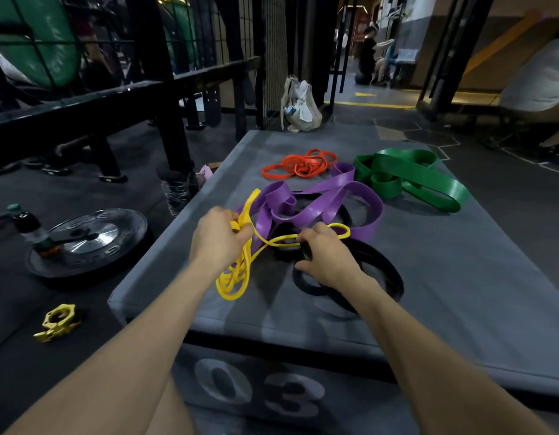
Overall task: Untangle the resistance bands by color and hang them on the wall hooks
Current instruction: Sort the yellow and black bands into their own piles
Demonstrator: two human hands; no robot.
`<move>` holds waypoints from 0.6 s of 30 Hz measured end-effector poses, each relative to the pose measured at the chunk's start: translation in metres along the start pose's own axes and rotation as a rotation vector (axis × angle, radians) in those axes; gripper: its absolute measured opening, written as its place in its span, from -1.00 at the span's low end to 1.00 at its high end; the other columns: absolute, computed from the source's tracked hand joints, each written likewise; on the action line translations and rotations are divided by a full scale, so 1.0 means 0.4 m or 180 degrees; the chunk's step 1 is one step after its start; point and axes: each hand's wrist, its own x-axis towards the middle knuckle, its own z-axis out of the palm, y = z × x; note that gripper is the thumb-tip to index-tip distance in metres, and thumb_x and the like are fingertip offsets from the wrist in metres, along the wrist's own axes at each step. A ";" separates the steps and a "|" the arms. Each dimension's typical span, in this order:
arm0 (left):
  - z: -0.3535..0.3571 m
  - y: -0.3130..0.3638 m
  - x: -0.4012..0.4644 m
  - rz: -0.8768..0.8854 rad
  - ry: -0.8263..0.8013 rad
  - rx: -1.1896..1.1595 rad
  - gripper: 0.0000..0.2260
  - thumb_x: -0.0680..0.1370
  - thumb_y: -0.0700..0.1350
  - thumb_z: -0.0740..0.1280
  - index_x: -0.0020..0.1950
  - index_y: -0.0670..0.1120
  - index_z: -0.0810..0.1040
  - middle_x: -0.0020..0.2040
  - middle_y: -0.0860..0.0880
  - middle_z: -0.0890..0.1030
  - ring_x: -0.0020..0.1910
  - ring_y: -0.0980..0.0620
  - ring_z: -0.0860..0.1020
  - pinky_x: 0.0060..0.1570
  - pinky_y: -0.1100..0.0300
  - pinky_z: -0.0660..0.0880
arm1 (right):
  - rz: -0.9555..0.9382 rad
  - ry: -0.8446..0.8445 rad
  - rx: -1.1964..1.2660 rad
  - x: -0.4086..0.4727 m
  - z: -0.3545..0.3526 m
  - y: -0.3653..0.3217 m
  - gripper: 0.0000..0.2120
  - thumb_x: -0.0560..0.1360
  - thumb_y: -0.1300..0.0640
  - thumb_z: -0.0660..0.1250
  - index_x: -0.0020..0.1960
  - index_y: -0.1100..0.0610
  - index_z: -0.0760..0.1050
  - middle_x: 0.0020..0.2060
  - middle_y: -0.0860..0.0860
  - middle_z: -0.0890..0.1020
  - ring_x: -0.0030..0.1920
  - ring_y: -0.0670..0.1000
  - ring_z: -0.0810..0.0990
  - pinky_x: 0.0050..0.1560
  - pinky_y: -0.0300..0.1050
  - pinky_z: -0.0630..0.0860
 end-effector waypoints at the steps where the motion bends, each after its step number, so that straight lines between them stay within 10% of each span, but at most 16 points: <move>1: -0.005 -0.007 0.000 0.0017 0.0022 -0.0049 -0.74 0.46 -0.05 0.33 -0.37 -0.18 0.51 -0.29 -0.16 0.54 -0.30 -0.15 0.54 -0.33 0.08 0.42 | -0.0028 0.0105 -0.0161 0.000 0.003 -0.002 -0.53 0.39 0.12 0.43 0.27 0.14 0.41 0.16 0.10 0.40 0.22 0.12 0.39 0.24 -0.07 0.36; 18: -0.083 -0.102 -0.024 -0.0231 -0.0114 0.0017 -0.70 0.49 -0.05 0.36 -0.40 -0.14 0.46 -0.52 0.00 0.40 -0.47 0.04 0.40 -0.48 0.28 0.26 | -0.0554 0.0126 -0.0537 0.083 0.104 -0.102 -0.78 0.50 0.13 0.29 0.10 0.18 0.54 0.06 0.13 0.50 0.15 0.14 0.37 0.11 -0.04 0.34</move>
